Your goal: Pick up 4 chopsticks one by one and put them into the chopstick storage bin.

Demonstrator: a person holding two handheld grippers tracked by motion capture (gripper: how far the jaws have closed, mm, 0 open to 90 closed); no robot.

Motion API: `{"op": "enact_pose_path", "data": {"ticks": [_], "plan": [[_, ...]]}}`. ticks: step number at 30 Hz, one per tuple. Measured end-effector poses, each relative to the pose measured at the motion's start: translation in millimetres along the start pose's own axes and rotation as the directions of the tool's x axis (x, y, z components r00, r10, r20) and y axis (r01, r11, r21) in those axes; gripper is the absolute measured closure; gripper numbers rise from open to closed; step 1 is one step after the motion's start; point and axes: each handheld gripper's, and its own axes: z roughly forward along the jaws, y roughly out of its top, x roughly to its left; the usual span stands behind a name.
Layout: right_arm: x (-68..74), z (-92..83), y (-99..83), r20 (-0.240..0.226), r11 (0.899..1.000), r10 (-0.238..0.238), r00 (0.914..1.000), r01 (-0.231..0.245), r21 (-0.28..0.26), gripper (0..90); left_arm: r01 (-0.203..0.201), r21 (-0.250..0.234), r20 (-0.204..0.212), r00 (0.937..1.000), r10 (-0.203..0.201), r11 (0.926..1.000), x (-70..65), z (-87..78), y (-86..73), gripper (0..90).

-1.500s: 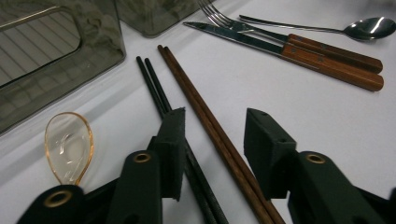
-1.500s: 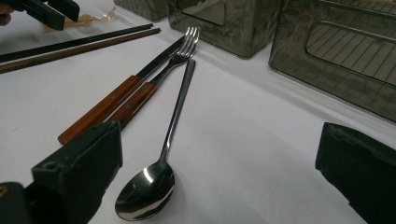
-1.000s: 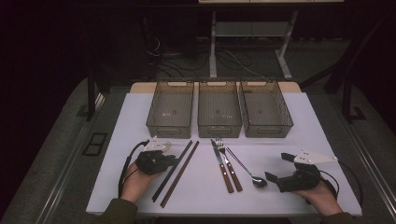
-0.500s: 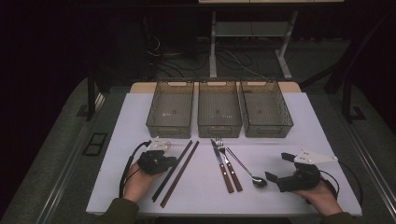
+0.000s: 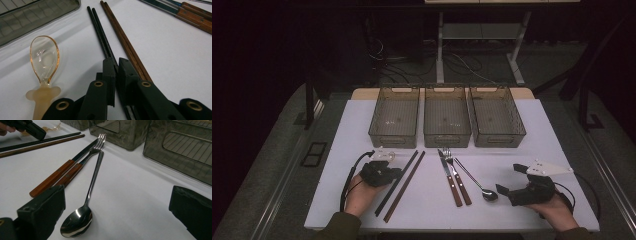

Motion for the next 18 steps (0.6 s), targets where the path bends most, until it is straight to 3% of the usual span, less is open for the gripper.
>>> {"op": "enact_pose_path", "data": {"ticks": [9, 18], "plan": [[-0.2, -0.1, -0.1, 0.001, 1.0, 0.001, 1.0, -0.001, 0.0, 0.8, -0.003, 0.008, -0.012, 0.9999, 0.004, 1.0, -0.5, 1.9, -0.2, 82.9], [-0.2, -0.3, -0.1, 0.0, 1.0, 0.002, 1.0, -0.002, -0.001, 0.8, -0.042, 0.034, -0.051, 0.9977, 0.043, 0.9986, -1.6, 2.0, 1.0, 82.8]]}}
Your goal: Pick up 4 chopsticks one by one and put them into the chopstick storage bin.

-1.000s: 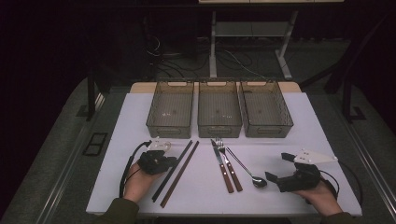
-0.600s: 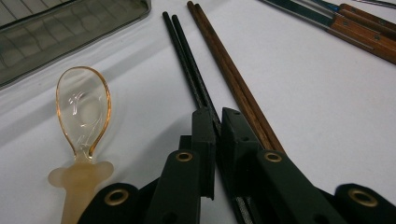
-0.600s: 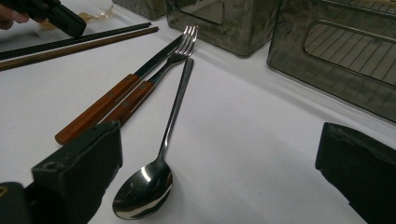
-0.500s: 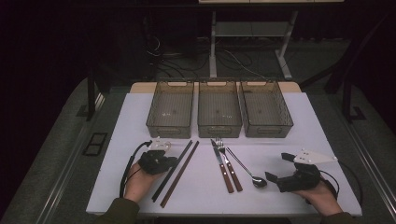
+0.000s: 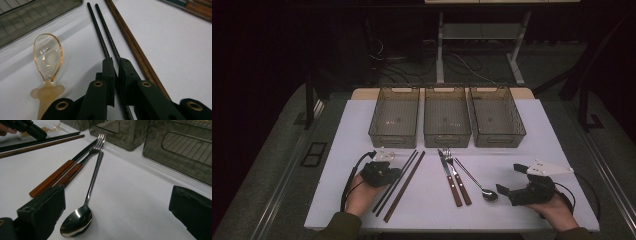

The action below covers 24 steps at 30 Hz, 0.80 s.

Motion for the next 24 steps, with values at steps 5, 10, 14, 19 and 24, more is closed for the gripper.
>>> {"op": "enact_pose_path", "data": {"ticks": [5, 10, 14, 19, 24], "plan": [[-0.2, -0.3, -0.1, -0.001, 1.0, 0.0, 1.0, 0.0, -0.002, 0.8, -0.025, 0.016, -0.024, 0.9994, 0.025, 0.9996, -0.4, -0.8, 1.1, 83.4], [-0.1, -0.3, -0.1, -0.001, 1.0, -0.001, 1.0, 0.001, -0.001, 0.8, -0.028, 0.019, -0.047, 0.9984, 0.029, 0.9994, -0.9, -0.9, 1.1, 83.8], [-0.2, -0.4, -0.1, -0.002, 1.0, 0.0, 1.0, 0.0, -0.001, 0.8, -0.028, 0.015, -0.031, 0.9991, 0.029, 0.9995, 0.2, -1.8, 0.2, 79.5], [-0.7, -1.2, -0.2, 0.0, 1.0, 0.008, 1.0, -0.008, 0.0, 0.8, 0.033, -0.054, 0.002, 0.9995, -0.033, 0.998, 0.9, -15.9, -5.1, 72.7], [-0.9, -1.6, -0.5, 0.002, 1.0, 0.011, 0.9999, -0.011, -0.003, 0.8, 0.095, -0.072, 0.015, 0.9954, -0.094, 0.9928, 0.7, -32.7, -20.9, 72.8]]}}
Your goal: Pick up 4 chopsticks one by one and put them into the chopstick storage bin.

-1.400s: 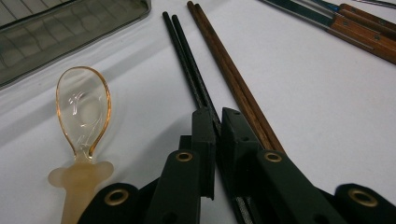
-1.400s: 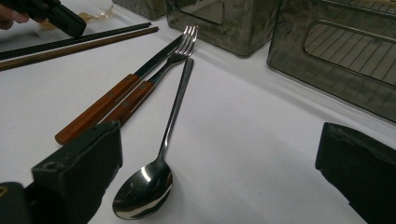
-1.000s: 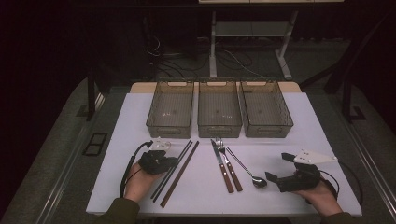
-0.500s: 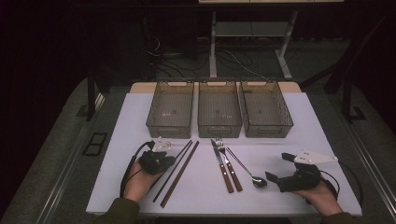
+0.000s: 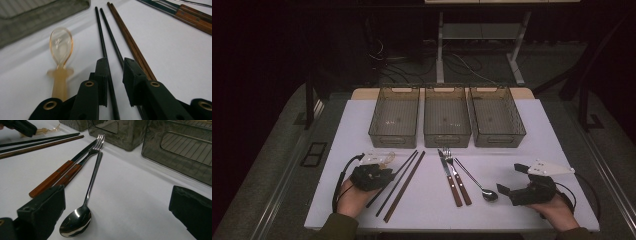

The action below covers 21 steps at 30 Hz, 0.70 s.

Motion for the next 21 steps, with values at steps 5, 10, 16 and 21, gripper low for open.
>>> {"op": "enact_pose_path", "data": {"ticks": [5, 10, 16, 21], "plan": [[-0.2, 0.0, -0.2, 0.002, 1.0, 0.001, 1.0, -0.001, -0.003, 0.8, 0.005, 0.005, 0.0, 1.0, -0.005, 1.0, -1.3, -6.7, -9.5, 74.1], [0.3, 0.2, 0.0, 0.003, 1.0, 0.001, 1.0, -0.001, -0.002, 0.8, 0.012, 0.021, -0.014, 0.9998, -0.011, 0.9997, -2.6, -2.9, -12.5, 76.5], [0.2, 0.0, -0.2, 0.004, 1.0, 0.001, 1.0, -0.001, -0.002, 0.8, 0.006, 0.052, -0.007, 1.0, -0.006, 0.9986, -1.0, 1.0, -13.7, 79.5], [0.2, -0.2, -0.2, 0.004, 1.0, -0.001, 1.0, 0.001, 0.0, 0.8, -0.011, 0.064, -0.023, 0.9997, 0.013, 0.9979, -2.8, 3.1, -13.3, 82.5]]}}
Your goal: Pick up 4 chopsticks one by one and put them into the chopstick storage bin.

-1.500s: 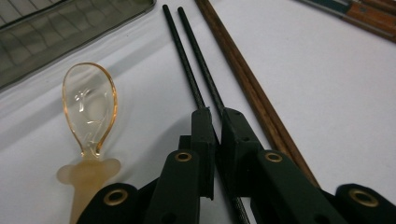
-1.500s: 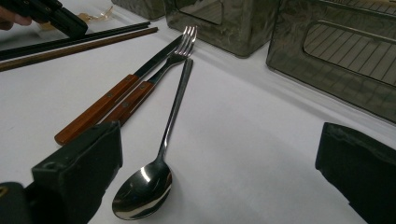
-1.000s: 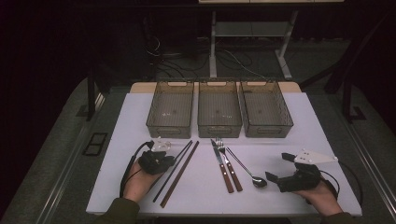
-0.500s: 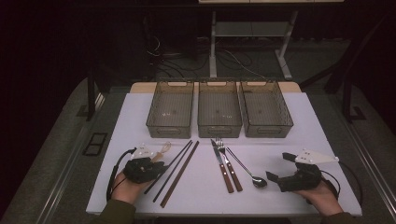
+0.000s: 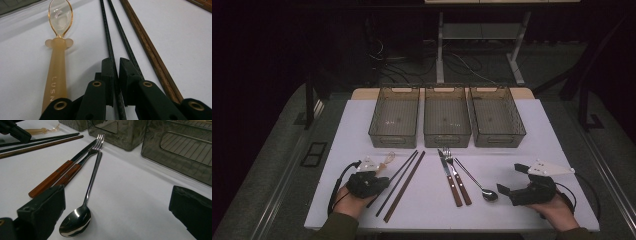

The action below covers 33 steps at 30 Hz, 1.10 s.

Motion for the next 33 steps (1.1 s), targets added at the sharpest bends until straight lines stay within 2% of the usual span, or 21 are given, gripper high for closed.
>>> {"op": "enact_pose_path", "data": {"ticks": [4, 9, 13, 23, 33], "plan": [[0.3, 0.4, 0.1, 0.0, 1.0, -0.001, 1.0, 0.001, 0.001, 0.8, -0.023, 0.013, -0.019, 0.9995, 0.023, 0.9997, -2.6, 0.7, 1.2, 83.3], [0.4, 0.3, 0.2, -0.001, 1.0, -0.003, 1.0, 0.003, 0.003, 0.8, -0.006, 0.017, -0.028, 0.9996, 0.006, 0.9998, -3.4, 1.2, 2.5, 84.5], [0.5, 0.2, 0.1, -0.001, 1.0, -0.003, 1.0, 0.003, 0.001, 0.8, 0.026, 0.013, -0.027, 0.9993, -0.026, 0.9996, -2.3, 1.8, 3.2, 85.2], [0.4, -0.1, 0.0, 0.0, 1.0, -0.002, 1.0, 0.002, -0.001, 0.8, 0.027, 0.013, -0.055, 0.9982, -0.026, 0.9996, -1.0, 3.0, 6.7, 85.5], [0.5, -0.4, 0.2, 0.001, 1.0, 0.001, 1.0, -0.001, -0.005, 0.8, 0.021, 0.009, -0.045, 0.9988, -0.021, 0.9997, 0.8, -3.1, 8.7, 85.5]]}}
